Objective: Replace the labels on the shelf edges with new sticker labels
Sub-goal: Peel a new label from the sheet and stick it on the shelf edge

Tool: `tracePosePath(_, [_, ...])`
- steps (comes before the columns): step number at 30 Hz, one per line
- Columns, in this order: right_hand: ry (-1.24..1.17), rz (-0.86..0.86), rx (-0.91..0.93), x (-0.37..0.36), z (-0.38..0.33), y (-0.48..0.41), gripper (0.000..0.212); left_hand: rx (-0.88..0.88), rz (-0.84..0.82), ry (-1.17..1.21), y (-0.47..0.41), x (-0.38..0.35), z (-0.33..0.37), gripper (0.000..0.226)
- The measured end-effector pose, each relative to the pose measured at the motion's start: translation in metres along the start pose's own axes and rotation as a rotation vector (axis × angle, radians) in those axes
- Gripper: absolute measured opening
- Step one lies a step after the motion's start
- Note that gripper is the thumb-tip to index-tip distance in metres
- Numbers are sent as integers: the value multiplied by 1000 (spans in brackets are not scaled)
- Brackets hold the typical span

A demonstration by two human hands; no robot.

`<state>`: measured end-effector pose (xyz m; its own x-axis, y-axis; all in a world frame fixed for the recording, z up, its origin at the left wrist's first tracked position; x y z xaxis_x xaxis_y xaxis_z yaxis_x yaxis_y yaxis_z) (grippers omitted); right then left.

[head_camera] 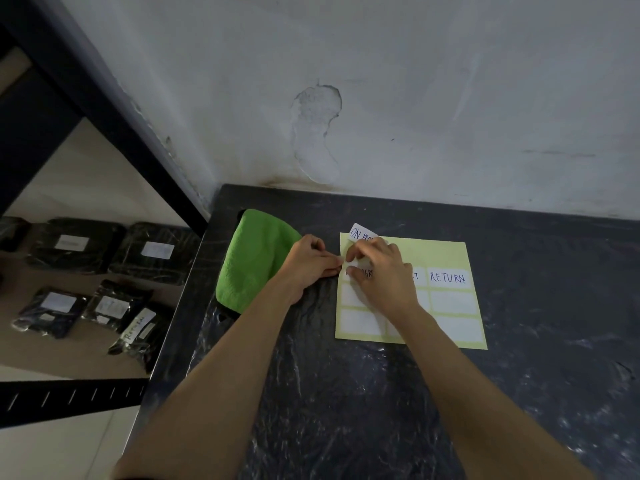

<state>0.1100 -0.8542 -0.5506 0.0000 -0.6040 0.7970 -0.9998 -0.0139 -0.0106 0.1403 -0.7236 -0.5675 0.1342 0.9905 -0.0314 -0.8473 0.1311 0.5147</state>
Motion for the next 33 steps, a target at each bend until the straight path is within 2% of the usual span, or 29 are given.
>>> tracePosePath(8, [-10,-5,10,0,0,-1,21,0,-3,24,1,0,1,36])
tracePosePath(13, [0,69,29,2,1,4,21,9,2,32,1,0,0,36])
tracePosePath(21, [-42,173,16,5,1,7,7,4,31,26,0,1,-2,36])
tracePosePath(27, [-288,184,53,19,9,18,9,-81,51,-121,1,1,0,22])
tracePosePath(33, [-483,159,-50,31,23,24,8,-138,46,-227,4,-2,1,14])
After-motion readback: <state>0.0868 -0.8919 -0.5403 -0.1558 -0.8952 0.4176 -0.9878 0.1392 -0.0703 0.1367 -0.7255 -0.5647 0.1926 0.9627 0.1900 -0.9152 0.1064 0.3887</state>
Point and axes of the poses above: each hand's wrist, its own y-axis away from the middle knuckle, its own x-axis out of the back of the hand, z = x × y, the point moved 6 cm from there along -y, towards the middle knuckle, and after that the axes turned 1 degree about x, right-handed, at the moved point
